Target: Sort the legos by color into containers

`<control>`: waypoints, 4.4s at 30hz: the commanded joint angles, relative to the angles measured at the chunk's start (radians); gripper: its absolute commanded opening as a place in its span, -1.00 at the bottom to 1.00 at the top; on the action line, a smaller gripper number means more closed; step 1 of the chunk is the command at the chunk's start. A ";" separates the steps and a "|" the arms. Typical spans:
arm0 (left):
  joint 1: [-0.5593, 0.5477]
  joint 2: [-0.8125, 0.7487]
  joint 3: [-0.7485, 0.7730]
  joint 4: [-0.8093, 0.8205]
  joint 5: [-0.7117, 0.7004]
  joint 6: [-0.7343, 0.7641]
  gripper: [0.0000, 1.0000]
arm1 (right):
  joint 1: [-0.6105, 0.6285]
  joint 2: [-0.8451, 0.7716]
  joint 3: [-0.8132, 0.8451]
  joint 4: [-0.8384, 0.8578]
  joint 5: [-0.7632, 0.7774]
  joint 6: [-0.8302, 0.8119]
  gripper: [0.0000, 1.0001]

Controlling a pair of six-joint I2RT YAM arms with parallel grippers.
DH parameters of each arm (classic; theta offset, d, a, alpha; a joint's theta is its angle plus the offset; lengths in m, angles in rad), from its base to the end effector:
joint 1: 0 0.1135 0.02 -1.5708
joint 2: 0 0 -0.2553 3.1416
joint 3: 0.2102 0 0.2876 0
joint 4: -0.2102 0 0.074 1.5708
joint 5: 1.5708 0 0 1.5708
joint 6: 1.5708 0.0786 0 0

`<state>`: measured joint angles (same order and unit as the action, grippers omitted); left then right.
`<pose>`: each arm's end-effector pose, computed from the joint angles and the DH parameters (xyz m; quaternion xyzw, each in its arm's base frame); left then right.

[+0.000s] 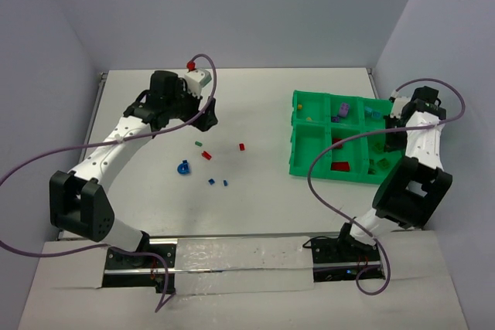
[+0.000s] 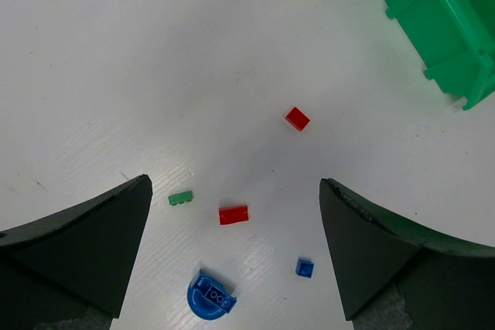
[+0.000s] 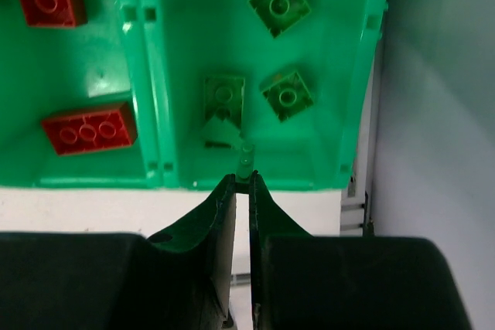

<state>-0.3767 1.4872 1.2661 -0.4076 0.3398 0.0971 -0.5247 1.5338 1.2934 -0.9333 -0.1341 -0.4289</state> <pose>0.3679 -0.1737 0.2777 0.2807 0.8357 -0.2115 0.4219 0.3140 -0.1696 0.2199 0.0336 0.9777 -0.0320 0.2050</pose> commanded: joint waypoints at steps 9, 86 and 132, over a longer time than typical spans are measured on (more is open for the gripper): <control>0.089 0.037 0.012 -0.031 -0.062 -0.003 0.99 | 0.006 0.101 0.015 0.119 0.025 0.038 0.20; -0.016 0.407 -0.020 0.012 -0.293 -0.080 -0.28 | 0.283 0.015 0.122 0.002 -0.191 0.177 1.00; 0.084 0.114 -0.335 1.435 0.837 -1.813 -0.62 | 1.007 -0.067 0.104 0.667 -0.724 0.373 0.31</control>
<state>-0.2991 1.6497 0.9279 0.9637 1.1823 -1.7032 0.4543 1.4746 1.3941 -0.3045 -0.8330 -0.0289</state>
